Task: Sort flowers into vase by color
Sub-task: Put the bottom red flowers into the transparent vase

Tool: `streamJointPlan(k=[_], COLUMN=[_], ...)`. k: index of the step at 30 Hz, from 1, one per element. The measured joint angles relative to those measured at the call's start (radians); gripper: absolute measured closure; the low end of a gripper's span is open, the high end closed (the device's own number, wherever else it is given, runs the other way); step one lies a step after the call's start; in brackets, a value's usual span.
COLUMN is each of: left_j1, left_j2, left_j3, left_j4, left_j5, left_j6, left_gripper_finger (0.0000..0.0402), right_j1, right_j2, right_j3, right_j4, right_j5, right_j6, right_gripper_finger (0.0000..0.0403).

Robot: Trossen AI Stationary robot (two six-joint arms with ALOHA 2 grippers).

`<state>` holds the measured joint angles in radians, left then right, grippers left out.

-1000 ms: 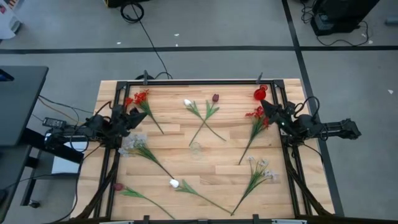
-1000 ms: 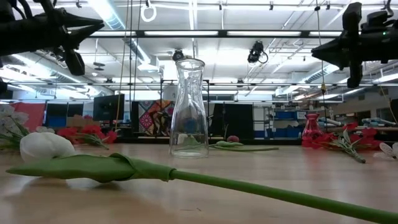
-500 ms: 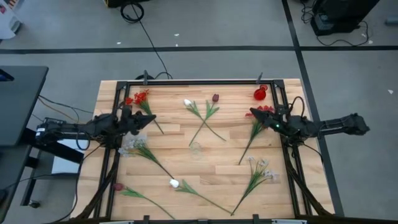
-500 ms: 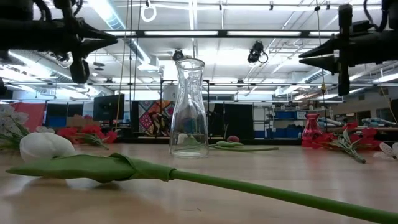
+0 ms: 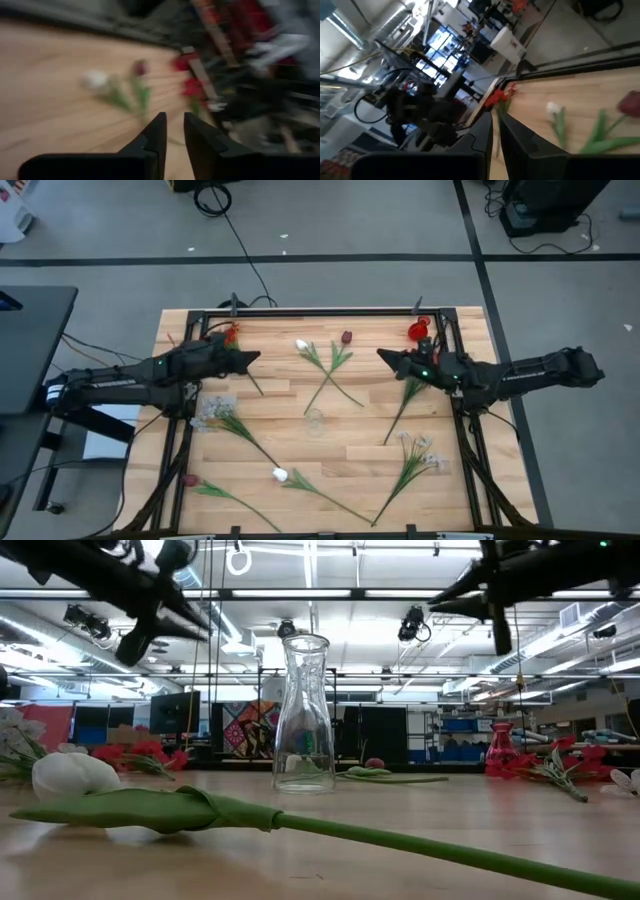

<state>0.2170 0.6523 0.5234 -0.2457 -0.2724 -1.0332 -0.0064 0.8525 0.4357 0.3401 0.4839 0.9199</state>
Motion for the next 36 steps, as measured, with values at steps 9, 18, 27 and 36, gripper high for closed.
streamJointPlan(k=[9, 18, 27, 36], left_j1=[0.047, 0.112, 0.091, 0.077], left_j2=[0.078, 0.174, 0.274, 0.291], left_j3=[0.054, 0.054, 0.054, 0.054], left_j4=[-0.212, -0.305, -0.269, -0.088], left_j5=[0.032, 0.035, 0.043, 0.042], left_j6=[-0.074, -0.177, -0.152, 0.069], left_gripper_finger=[0.0249, 0.0241, 0.0241, 0.0241], right_j1=[-0.086, -0.142, -0.176, -0.183], right_j2=[0.178, 0.346, 0.449, 0.485], right_j3=[0.181, 0.468, 0.551, 0.419], right_j4=[-0.223, -0.711, -1.151, -1.362], right_j5=[-0.222, -0.349, -0.373, -0.477], right_j6=[0.050, 0.065, 0.157, 0.370], right_gripper_finger=[0.0366, 0.0366, 0.0295, 0.0187])
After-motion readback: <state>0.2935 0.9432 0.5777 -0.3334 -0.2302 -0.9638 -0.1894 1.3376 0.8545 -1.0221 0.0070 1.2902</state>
